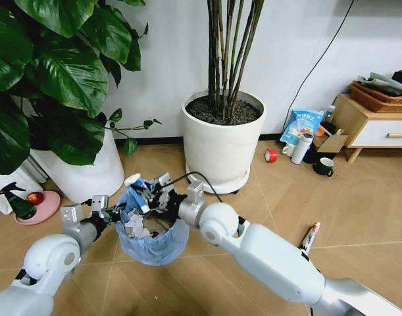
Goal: Pick up the trash bin and place the garbage on the floor into it.
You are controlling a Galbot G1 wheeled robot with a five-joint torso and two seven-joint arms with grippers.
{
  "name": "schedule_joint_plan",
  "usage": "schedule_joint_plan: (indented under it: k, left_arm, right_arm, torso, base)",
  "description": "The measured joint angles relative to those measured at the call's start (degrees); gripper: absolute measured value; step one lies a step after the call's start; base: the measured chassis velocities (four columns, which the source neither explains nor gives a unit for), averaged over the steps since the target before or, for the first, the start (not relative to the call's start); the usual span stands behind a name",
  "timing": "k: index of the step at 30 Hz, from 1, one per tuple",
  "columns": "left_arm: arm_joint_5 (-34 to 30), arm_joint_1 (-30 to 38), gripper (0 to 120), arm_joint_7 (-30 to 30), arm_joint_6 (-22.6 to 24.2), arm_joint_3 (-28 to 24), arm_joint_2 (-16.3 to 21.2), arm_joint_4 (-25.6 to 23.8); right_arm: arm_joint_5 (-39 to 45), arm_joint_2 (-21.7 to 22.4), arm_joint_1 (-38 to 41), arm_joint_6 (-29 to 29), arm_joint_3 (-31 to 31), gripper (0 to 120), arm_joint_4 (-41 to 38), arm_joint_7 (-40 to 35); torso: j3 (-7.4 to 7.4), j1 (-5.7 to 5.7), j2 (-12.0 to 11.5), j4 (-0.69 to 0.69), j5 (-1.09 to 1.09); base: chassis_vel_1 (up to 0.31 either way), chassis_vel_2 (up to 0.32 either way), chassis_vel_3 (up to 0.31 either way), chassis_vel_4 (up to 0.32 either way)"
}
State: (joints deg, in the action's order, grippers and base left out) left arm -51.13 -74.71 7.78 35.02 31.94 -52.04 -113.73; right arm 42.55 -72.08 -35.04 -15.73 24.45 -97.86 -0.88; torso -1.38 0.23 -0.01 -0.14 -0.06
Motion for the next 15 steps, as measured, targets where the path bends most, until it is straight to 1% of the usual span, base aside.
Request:
schedule_joint_plan:
  k: [1,4,5,8,9,10,12,13,14,15]
  left_arm:
    - [0.0,0.0,0,0.0,0.0,0.0,0.0,0.0]
    - [0.0,0.1,0,-0.1,0.0,0.2,0.2,0.0]
    - [0.0,0.1,0,-0.1,0.0,0.2,0.2,0.0]
    - [-0.1,0.3,0,-0.2,0.0,0.3,0.4,0.1]
    - [-0.1,0.3,0,-0.2,0.0,0.3,0.4,0.1]
    - [-0.1,0.4,0,-0.2,0.0,0.4,0.4,0.2]
    - [-0.1,0.4,0,-0.3,0.0,0.4,0.4,0.2]
    - [-0.1,0.4,0,-0.3,0.0,0.4,0.4,0.2]
    - [-0.1,0.4,0,-0.3,0.0,0.6,0.4,0.3]
    - [-0.1,0.4,0,-0.3,0.0,0.7,0.4,0.4]
  right_arm:
    - [-0.2,-0.2,-0.1,0.0,0.0,22,0.4,-0.5]
    - [-0.7,-0.5,-0.2,0.0,0.0,34,1.0,-0.9]
    - [-0.7,-0.5,-0.2,0.0,0.0,34,1.0,-0.9]
    - [-0.7,-0.6,-0.3,-0.1,0.0,47,1.0,-1.2]
    - [-0.7,-0.6,-0.3,-0.1,0.0,47,1.0,-1.2]
    - [-0.8,-0.6,-0.4,-0.1,0.0,54,0.9,-1.3]
    - [-0.9,-0.7,-0.4,-0.1,-0.1,62,0.9,-1.4]
    - [-0.9,-0.7,-0.4,-0.1,-0.1,62,0.9,-1.4]
    - [-1.0,-0.8,-0.5,-0.1,-0.2,69,0.9,-1.6]
    - [-1.1,-0.8,-0.5,-0.1,-0.3,73,0.8,-1.7]
  torso:
    - [0.00,0.00,0.0,0.00,0.00]
    - [0.00,0.00,0.0,0.00,0.00]
    - [0.00,0.00,0.0,0.00,0.00]
    - [0.00,0.00,0.0,0.00,0.01]
    - [0.00,0.00,0.0,0.00,0.01]
    - [0.00,0.00,0.0,0.00,0.01]
    - [0.00,0.00,0.0,0.00,0.01]
    - [0.00,0.00,0.0,0.00,0.01]
    - [0.00,0.00,0.0,0.00,0.01]
    - [0.00,0.00,0.0,0.01,0.01]
  base:
    - [0.000,0.000,0.000,0.000]
    - [0.000,0.000,0.000,0.000]
    - [0.000,0.000,0.000,0.000]
    - [0.000,0.000,0.000,0.000]
    - [0.000,0.000,0.000,0.000]
    - [0.000,0.000,0.000,0.000]
    - [0.000,0.000,0.000,0.000]
    - [0.000,0.000,0.000,0.000]
    - [0.000,0.000,0.000,0.000]
    - [0.000,0.000,0.000,0.000]
